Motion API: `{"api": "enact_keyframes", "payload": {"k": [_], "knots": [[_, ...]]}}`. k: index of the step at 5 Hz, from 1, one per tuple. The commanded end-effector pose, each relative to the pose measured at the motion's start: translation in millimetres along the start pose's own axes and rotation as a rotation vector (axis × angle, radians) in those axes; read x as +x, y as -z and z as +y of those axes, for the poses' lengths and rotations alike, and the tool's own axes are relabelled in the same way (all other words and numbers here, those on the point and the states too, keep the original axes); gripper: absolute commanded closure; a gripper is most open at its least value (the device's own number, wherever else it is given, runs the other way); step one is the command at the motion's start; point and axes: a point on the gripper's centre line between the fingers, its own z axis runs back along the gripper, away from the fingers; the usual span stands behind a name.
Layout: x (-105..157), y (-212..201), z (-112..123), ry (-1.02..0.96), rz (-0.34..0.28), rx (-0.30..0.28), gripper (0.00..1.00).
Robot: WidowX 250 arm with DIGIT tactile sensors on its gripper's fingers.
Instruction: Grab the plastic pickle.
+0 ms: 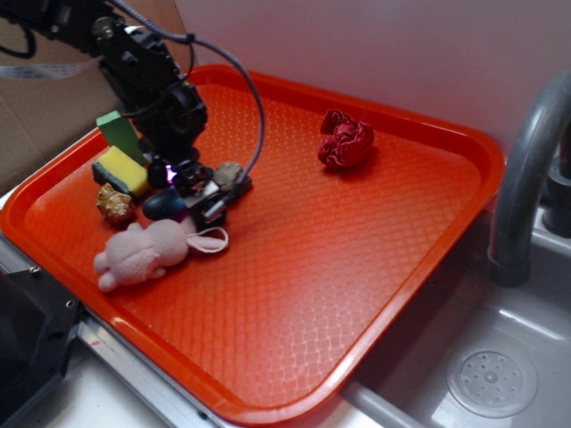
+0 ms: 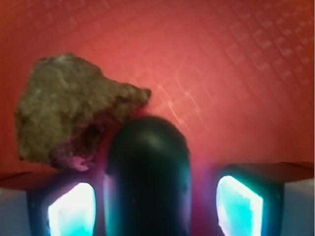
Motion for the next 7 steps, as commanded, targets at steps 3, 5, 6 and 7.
{"api": "enact_keyframes", "payload": {"k": [3, 5, 6, 7], "knots": [[4, -95, 9, -0.160, -0.036, -0.063, 1.00], [42, -193, -28, -0.258, -0.020, 0.029, 1.00], [45, -244, -38, -0.247, -0.040, 0.017, 1.00], [45, -248, -30, -0.258, -0.034, 0.002, 1.00]]}}
